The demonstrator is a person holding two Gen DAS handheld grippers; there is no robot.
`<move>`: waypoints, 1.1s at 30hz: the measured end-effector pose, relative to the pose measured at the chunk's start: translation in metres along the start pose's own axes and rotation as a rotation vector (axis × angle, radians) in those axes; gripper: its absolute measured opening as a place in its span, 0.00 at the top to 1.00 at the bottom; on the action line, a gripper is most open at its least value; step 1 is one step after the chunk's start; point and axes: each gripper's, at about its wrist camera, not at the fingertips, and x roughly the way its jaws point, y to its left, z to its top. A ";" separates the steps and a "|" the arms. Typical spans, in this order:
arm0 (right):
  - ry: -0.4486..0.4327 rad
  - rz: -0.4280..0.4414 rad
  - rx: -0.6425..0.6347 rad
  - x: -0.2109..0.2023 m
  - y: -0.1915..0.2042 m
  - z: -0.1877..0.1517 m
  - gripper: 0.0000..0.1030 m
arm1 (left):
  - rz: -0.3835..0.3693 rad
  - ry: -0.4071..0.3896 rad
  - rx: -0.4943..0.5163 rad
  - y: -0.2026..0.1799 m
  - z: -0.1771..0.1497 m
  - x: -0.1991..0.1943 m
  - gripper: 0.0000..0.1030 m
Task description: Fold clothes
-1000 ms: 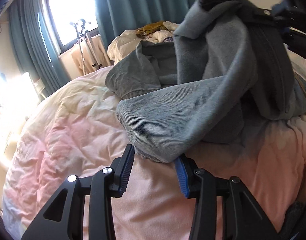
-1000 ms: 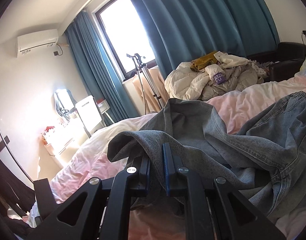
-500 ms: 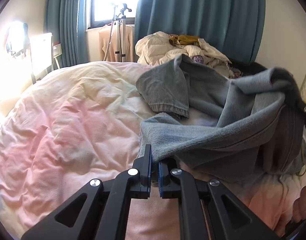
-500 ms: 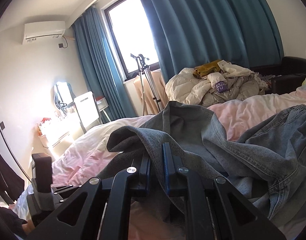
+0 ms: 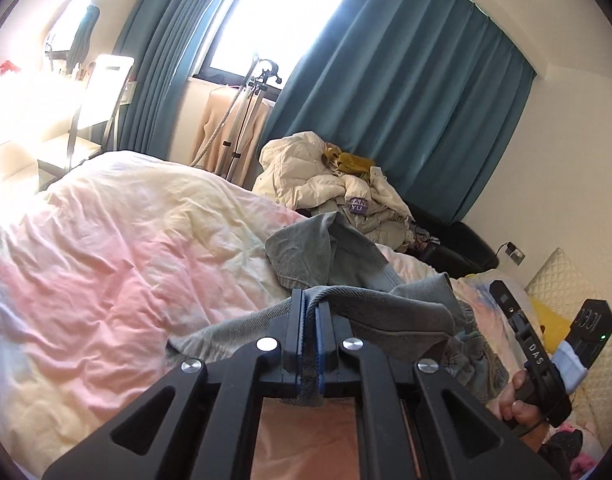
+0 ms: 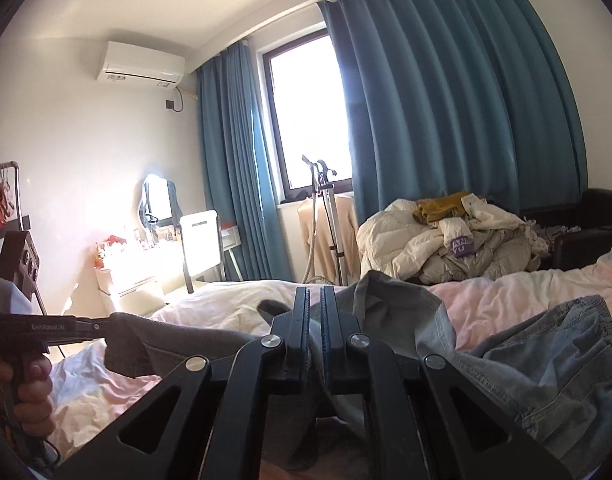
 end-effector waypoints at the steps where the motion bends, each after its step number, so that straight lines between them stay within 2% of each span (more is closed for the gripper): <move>1: -0.001 0.000 -0.011 0.001 0.002 0.003 0.96 | 0.007 -0.002 -0.022 0.007 0.004 -0.002 0.96; 6: 0.089 0.013 0.060 0.027 -0.003 -0.005 0.96 | 0.072 0.022 -0.122 0.044 0.028 0.016 0.96; 14: 0.206 -0.035 0.148 0.053 -0.024 -0.028 0.96 | 0.247 0.152 -0.263 0.129 0.062 0.111 0.96; 20: 0.276 -0.011 0.228 0.080 -0.033 -0.045 0.96 | 0.283 0.253 -0.336 0.184 0.048 0.181 0.96; 25: 0.348 -0.021 0.247 0.107 -0.036 -0.065 0.96 | 0.267 0.322 -0.344 0.199 0.033 0.206 0.96; 27: 0.366 -0.029 0.260 0.114 -0.040 -0.070 0.96 | 0.252 0.326 -0.329 0.197 0.036 0.205 0.91; 29: 0.378 -0.035 0.280 0.118 -0.045 -0.074 0.96 | 0.253 0.311 -0.309 0.191 0.041 0.197 0.77; 30: 0.379 -0.037 0.292 0.118 -0.047 -0.075 0.96 | 0.254 0.296 -0.301 0.188 0.043 0.190 0.75; 32: 0.383 -0.043 0.312 0.117 -0.052 -0.076 0.96 | 0.258 0.264 -0.273 0.179 0.048 0.171 0.63; 33: 0.384 -0.046 0.319 0.115 -0.053 -0.077 0.96 | 0.252 0.243 -0.253 0.174 0.051 0.160 0.62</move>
